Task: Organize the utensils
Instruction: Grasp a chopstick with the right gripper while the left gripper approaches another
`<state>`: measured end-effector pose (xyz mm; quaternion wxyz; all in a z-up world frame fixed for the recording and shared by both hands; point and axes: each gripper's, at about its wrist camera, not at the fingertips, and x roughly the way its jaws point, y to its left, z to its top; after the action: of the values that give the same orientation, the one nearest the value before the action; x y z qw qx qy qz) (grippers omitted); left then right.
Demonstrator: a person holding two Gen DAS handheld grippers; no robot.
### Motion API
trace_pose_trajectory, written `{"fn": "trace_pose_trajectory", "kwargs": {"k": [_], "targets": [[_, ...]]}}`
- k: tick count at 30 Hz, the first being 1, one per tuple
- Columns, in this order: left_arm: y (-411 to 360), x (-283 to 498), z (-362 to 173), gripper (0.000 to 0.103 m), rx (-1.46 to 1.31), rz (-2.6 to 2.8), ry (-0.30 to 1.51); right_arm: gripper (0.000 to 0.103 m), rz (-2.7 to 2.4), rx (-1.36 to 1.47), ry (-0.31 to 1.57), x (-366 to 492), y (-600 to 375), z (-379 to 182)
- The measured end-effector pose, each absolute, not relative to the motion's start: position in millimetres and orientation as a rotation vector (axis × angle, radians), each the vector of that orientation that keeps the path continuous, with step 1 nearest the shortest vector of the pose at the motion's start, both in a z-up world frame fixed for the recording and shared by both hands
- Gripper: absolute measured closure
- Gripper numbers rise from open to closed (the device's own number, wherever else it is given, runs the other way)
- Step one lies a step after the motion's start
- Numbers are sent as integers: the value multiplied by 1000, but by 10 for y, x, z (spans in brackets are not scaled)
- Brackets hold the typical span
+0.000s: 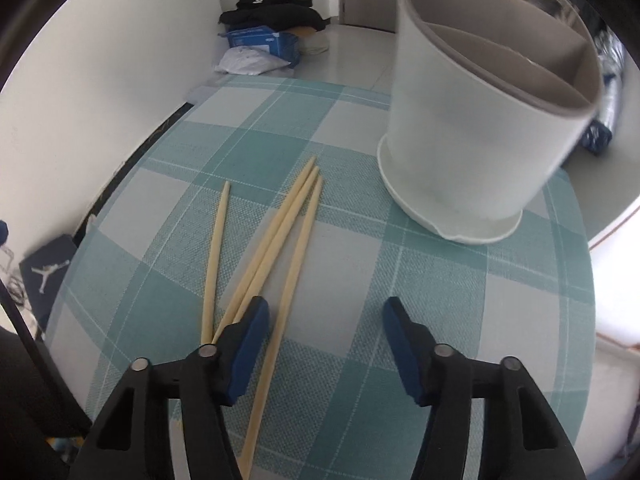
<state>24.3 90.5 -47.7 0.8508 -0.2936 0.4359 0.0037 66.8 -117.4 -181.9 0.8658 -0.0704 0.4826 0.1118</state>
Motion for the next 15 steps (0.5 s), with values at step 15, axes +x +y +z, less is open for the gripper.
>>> {"fn": "trace_pose_trajectory", "kwargs": {"k": [15], "targets": [[818,238,-467,1,-571,-19,935,98,366,-117,1183,214,-1563,-1746]]}}
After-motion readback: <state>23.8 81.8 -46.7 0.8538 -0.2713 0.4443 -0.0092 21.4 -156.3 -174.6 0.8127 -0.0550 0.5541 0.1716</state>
